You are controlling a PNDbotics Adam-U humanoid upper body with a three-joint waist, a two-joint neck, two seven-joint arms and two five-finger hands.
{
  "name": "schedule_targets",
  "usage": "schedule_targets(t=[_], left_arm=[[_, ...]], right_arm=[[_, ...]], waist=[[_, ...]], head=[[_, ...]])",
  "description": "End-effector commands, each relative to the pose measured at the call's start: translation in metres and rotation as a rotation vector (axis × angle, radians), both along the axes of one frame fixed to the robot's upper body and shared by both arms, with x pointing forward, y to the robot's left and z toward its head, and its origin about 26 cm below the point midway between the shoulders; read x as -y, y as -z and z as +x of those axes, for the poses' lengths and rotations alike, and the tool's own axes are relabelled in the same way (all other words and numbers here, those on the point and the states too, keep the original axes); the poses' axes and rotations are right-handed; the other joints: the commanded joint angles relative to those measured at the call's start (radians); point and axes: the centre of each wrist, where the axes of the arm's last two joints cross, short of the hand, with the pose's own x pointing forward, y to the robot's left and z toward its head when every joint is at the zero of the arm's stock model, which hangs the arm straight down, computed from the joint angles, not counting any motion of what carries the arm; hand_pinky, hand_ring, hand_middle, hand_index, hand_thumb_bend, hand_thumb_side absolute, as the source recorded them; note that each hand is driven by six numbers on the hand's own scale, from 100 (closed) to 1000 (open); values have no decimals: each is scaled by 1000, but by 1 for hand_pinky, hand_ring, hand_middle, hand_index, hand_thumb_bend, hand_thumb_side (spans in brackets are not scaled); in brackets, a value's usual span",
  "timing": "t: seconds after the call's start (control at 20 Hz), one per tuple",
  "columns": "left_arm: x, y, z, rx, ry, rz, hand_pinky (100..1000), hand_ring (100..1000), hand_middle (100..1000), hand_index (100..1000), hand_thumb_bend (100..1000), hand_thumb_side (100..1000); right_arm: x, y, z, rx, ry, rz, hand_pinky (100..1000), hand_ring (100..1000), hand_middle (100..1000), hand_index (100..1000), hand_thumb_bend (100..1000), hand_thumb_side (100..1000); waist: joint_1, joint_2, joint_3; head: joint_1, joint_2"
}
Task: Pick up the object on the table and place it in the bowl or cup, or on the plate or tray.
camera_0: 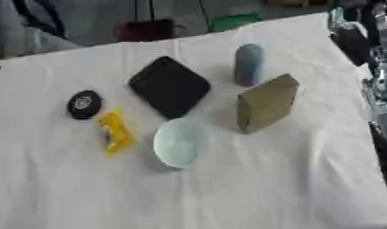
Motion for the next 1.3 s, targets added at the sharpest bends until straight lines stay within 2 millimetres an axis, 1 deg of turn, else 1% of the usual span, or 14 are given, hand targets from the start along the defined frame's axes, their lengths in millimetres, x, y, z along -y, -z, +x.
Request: schedule_targets(t=[0.05, 0.25, 0.5, 0.75, 0.8, 0.85, 0.9, 0.95, 1.0, 1.1, 1.2, 1.25, 1.3], left_arm=[[-14, -21, 1, -47, -15, 151, 794, 924, 942, 785, 489, 841], [-18, -24, 4, -107, -34, 223, 793, 919, 939, 790, 489, 852], [-13, -20, 5, -118, -73, 275, 786, 918, 940, 796, 475, 867], [-9, -16, 7, -122, -121, 333, 788, 916, 937, 804, 489, 853], [-9, -16, 7, -125, -129, 351, 795, 914, 932, 807, 508, 823], [-9, -17, 8, -132, -133, 375, 795, 914, 932, 807, 508, 823], [-9, -18, 9, -138, -137, 397, 801, 913, 928, 807, 531, 779], [-8, -19, 10, -148, -137, 423, 801, 913, 928, 807, 531, 779], [-8, -20, 12, -156, -137, 445, 812, 913, 925, 807, 598, 743], [-6, -20, 19, -201, -130, 504, 834, 917, 924, 793, 632, 696], [-3, -19, 28, -250, -113, 557, 853, 917, 920, 769, 637, 646], [-2, -19, 32, -268, -106, 580, 853, 917, 920, 769, 637, 646], [-2, -19, 34, -279, -103, 600, 894, 921, 918, 717, 621, 599]], right_arm=[[-2, -10, 1, 26, -8, -18, 692, 589, 804, 853, 100, 595], [-2, -10, 1, 26, -8, -18, 691, 589, 803, 853, 100, 595], [-2, -10, 1, 27, -7, -18, 691, 589, 803, 853, 100, 595], [-2, -10, 1, 27, -8, -18, 691, 589, 803, 853, 100, 596], [-2, -10, 1, 27, -8, -18, 691, 589, 803, 853, 100, 596], [-2, -10, 1, 26, -8, -19, 691, 589, 803, 853, 100, 596], [-2, -10, 1, 25, -8, -20, 691, 589, 803, 854, 100, 596], [-2, -10, 1, 25, -9, -20, 691, 589, 803, 854, 100, 596], [-2, -10, 1, 24, -9, -20, 691, 589, 803, 854, 100, 596], [-3, -9, 1, 21, -16, -21, 692, 589, 804, 854, 100, 596], [-5, -9, 2, 19, -22, -23, 692, 589, 804, 854, 100, 596], [-5, -9, 2, 19, -23, -23, 692, 589, 804, 854, 100, 596], [-5, -8, 2, 18, -23, -24, 692, 589, 804, 853, 100, 598]], waist=[[-2, -19, -2], [-3, -18, -3], [-4, -18, -6], [-4, -17, -6], [-4, -17, -6], [-4, -18, -6], [-3, -18, -6], [-3, -18, -6], [-3, -18, -6], [-2, -19, -9], [-2, -19, -12], [-2, -19, -13], [-2, -19, -13]], head=[[-2, -13], [-7, -16], [-7, -19], [-10, -24], [-10, -24], [-10, -24], [-10, -24], [-10, -23], [-9, -23], [-8, -23], [-8, -23], [-8, -23], [-8, -23]])
